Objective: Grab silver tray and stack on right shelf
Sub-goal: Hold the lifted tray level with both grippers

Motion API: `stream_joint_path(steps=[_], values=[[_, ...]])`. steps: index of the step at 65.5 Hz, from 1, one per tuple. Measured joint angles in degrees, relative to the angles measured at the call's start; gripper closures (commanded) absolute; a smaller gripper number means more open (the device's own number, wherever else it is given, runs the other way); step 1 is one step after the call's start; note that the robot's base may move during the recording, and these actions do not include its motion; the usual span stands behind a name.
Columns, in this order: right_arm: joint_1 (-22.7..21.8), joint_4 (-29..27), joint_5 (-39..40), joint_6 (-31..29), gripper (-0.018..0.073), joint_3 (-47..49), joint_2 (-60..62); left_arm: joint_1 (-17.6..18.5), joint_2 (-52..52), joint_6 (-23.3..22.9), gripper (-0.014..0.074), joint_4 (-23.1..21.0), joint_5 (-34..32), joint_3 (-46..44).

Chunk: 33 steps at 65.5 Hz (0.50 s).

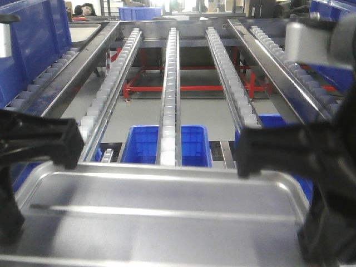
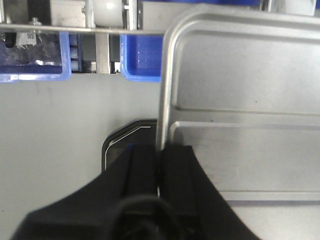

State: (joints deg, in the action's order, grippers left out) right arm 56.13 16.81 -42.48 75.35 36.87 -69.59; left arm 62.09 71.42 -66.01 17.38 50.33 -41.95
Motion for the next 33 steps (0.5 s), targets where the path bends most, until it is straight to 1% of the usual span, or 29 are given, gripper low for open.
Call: stream_joint_path(steps=[4, 10, 20, 33], values=[[1.2, 0.8, -0.5, 1.6, 0.0503, 0.0, 0.0, 0.5, -0.1, -0.1, 0.0689, 0.0, 0.3, 0.1], [1.8, 1.7, -0.6, 3.5, 0.0503, 0.0, 0.1, 1.0, -0.1, -0.4, 0.0689, 0.0, 0.6, 0.1], [2.0, 2.6, -0.9, 4.1, 0.0503, 0.0, 0.1, 1.4, -0.1, -1.4, 0.0689, 0.1, 0.7, 0.1], [2.0, 4.2, -1.1, 4.2, 0.0503, 0.0, -0.6, 1.4, -0.1, -1.7, 0.0689, 0.1, 0.1, 0.1]])
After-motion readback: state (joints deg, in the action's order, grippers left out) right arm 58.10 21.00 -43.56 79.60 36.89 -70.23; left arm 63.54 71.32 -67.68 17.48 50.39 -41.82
